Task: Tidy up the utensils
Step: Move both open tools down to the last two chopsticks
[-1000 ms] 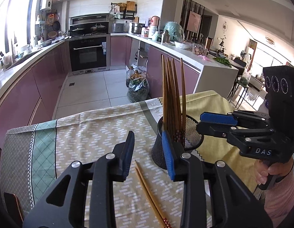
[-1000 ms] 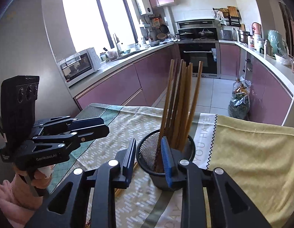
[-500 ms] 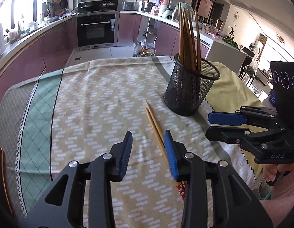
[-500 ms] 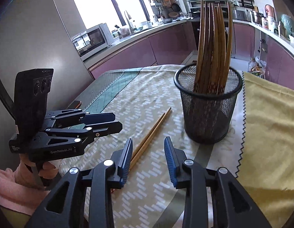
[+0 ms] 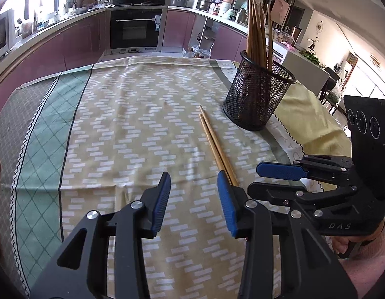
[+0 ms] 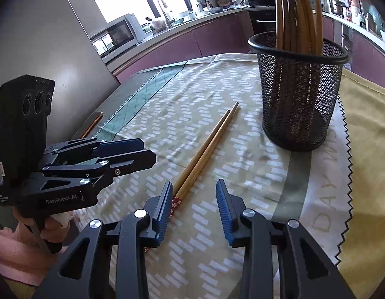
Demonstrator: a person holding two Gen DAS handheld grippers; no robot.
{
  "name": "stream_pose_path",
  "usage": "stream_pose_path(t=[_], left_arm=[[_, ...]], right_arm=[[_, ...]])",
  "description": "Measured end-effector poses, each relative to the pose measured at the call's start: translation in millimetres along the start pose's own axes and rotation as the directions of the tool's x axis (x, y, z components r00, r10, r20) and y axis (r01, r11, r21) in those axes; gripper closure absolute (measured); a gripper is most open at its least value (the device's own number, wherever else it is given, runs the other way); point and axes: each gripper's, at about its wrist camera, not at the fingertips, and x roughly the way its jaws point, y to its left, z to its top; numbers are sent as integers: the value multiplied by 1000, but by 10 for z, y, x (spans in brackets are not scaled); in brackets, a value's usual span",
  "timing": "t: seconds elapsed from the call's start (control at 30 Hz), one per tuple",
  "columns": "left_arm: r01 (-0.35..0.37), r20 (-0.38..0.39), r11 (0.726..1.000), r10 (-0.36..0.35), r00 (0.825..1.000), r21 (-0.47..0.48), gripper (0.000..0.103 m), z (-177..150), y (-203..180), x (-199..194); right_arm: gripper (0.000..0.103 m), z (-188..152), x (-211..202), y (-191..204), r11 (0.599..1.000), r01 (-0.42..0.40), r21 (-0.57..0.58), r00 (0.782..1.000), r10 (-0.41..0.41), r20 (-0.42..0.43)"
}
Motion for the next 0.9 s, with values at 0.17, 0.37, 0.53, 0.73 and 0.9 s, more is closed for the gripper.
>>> stream_pose_path(t=[0.17,0.37,0.53,0.73,0.9], left_arm=[[-6,0,1000,6,1000,6,64,-33,-17,-3],[-6,-3,1000,6,1000,1,64,-57,17,-14],[-5,-3,1000,5,1000,-1,64,-64,25,-16],[4,-4,1000,-4,1000,9,64,-73,16,-28],[27,-16,999,-26,1000,34,63,-83,-61,-10]], right_arm=[[69,-45,40,73,999,35,-26,999,-35,-8],[69,-73,44,117,996,73,-48,997,-73,-2],[69,-79,35,168,991,112,-74,994,-113,-4],[79,-59,30,151,982,171,-84,985,-173,-24],[80,-55,2,70,985,164,-56,986,-166,-29]])
